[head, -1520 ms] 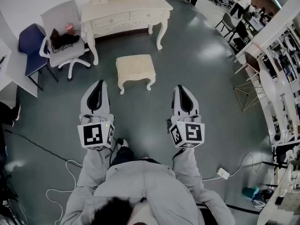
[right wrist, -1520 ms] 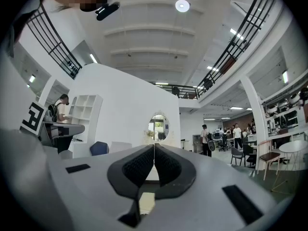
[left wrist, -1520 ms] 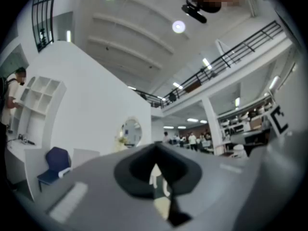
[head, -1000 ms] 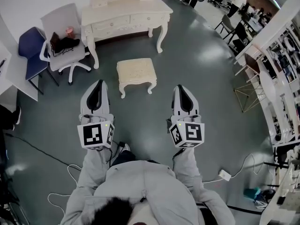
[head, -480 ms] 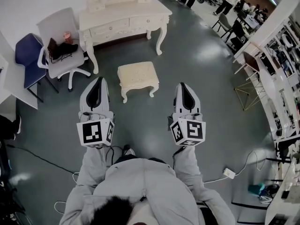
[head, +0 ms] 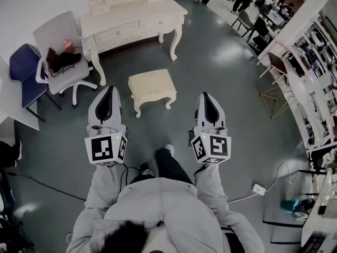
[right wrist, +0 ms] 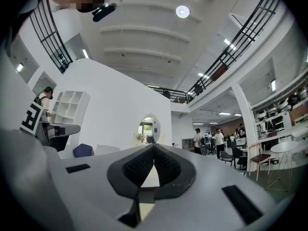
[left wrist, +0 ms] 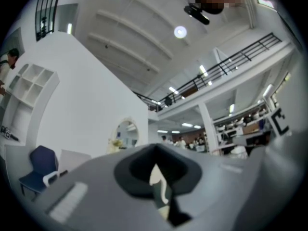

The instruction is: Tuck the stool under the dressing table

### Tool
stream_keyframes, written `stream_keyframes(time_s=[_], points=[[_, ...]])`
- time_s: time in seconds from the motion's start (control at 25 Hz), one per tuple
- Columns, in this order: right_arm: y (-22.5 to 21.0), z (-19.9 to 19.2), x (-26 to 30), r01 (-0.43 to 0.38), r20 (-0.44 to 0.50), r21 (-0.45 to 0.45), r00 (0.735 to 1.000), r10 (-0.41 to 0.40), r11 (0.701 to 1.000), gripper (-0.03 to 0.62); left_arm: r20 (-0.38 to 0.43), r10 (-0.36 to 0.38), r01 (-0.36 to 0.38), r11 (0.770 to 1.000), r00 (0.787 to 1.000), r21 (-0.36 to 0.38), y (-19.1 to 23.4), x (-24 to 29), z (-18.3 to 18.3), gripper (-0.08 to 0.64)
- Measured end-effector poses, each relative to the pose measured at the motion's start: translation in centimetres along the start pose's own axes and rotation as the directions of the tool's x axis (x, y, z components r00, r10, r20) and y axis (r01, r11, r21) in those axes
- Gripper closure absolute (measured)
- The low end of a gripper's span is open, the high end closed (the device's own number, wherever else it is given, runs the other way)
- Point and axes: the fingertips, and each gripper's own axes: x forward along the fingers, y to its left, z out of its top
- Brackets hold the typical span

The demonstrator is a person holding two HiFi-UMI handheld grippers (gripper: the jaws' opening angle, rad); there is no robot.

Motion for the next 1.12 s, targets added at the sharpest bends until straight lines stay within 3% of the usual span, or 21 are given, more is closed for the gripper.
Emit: stream_keyframes(time_s=[0.4,1.12], points=[[-1.1,-1.6,5.7,-0.021,-0.003,0.007,1.0,0.021,1.0,0.589,-0.012,0.032,-0.031,0.999,0.999,0.005,1.8,4.4,-2.0,0.551],[-7.3,-2.7,21.2,-0.093,0.009,-0.007,0.996,0.093,0.996,0.589,-0.008,0.081,-0.081,0.997,0.997,0.006,2.2,19.4,-4.9,0.551]])
